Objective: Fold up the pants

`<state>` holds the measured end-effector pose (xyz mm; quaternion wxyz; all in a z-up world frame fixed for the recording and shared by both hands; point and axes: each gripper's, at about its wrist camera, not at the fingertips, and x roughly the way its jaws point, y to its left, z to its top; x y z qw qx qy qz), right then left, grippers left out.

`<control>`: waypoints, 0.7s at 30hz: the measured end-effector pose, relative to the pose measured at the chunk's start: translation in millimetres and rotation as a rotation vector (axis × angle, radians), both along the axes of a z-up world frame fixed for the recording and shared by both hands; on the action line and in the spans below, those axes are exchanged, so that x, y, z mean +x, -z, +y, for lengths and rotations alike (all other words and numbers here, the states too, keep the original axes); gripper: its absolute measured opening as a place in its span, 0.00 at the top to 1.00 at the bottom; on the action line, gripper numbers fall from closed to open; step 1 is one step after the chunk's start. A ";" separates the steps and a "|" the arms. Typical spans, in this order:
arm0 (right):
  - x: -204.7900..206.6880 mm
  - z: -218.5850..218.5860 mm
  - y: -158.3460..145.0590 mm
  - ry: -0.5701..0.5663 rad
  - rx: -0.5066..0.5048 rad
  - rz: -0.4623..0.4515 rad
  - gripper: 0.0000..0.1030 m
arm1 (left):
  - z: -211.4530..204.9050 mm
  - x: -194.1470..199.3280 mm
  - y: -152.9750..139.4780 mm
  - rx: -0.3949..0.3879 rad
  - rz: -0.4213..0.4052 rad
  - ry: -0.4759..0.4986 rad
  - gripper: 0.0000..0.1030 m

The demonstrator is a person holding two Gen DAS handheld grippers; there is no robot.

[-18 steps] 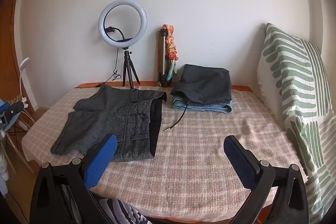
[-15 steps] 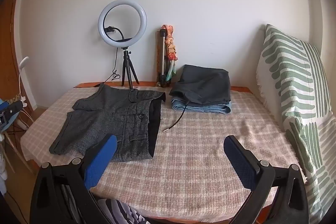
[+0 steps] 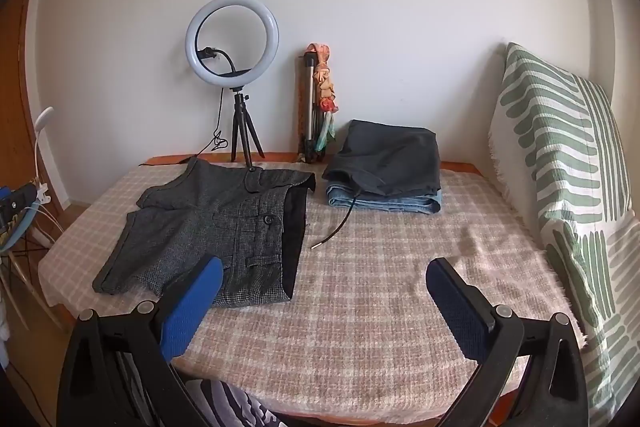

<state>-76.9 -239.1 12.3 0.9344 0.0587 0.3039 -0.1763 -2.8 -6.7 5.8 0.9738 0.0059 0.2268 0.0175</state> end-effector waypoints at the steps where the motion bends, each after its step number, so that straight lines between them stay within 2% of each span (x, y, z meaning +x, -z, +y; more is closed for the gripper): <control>1: -0.2 -0.3 -0.4 0.001 0.000 0.000 0.00 | 0.2 -0.7 0.3 0.000 -0.002 0.001 0.02; 21: 1.4 1.3 3.6 0.002 0.005 0.010 0.00 | -0.7 0.4 -0.5 0.008 -0.005 0.004 0.02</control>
